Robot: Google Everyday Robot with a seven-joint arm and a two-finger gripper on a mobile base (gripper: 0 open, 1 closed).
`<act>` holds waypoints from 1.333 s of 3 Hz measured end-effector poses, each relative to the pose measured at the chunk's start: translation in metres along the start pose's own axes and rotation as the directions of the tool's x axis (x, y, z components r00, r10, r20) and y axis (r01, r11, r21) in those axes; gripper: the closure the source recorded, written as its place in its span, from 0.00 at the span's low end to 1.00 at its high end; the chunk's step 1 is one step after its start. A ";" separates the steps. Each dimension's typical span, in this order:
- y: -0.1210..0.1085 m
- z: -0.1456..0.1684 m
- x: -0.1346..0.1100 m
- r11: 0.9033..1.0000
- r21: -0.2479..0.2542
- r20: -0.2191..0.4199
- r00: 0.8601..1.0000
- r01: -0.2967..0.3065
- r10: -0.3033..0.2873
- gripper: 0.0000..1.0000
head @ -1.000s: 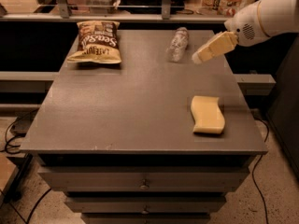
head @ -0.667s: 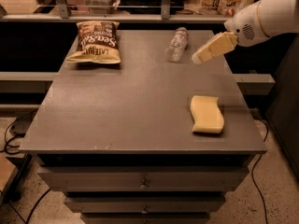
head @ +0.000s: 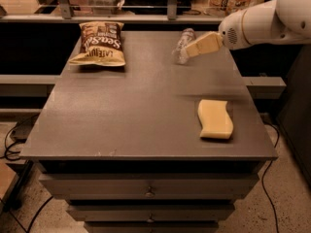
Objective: Move water bottle near brown chip bag
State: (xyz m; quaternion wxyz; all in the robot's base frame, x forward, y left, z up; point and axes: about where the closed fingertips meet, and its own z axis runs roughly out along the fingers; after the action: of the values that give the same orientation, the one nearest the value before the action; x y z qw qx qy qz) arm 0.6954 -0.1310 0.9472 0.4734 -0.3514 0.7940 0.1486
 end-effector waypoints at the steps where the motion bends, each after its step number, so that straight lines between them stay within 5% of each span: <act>1: -0.008 0.034 -0.003 0.997 0.042 0.053 0.997 -0.062 0.060 0.00; 4: -0.028 0.115 0.020 0.966 0.087 0.065 0.969 -0.244 0.239 0.00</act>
Offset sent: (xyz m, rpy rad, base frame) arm 0.0873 0.0331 -0.0607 0.1744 0.0183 -0.2066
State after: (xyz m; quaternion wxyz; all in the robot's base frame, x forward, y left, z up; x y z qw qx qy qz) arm 0.7833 -0.0936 0.8742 0.4891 -0.2250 0.8239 0.1770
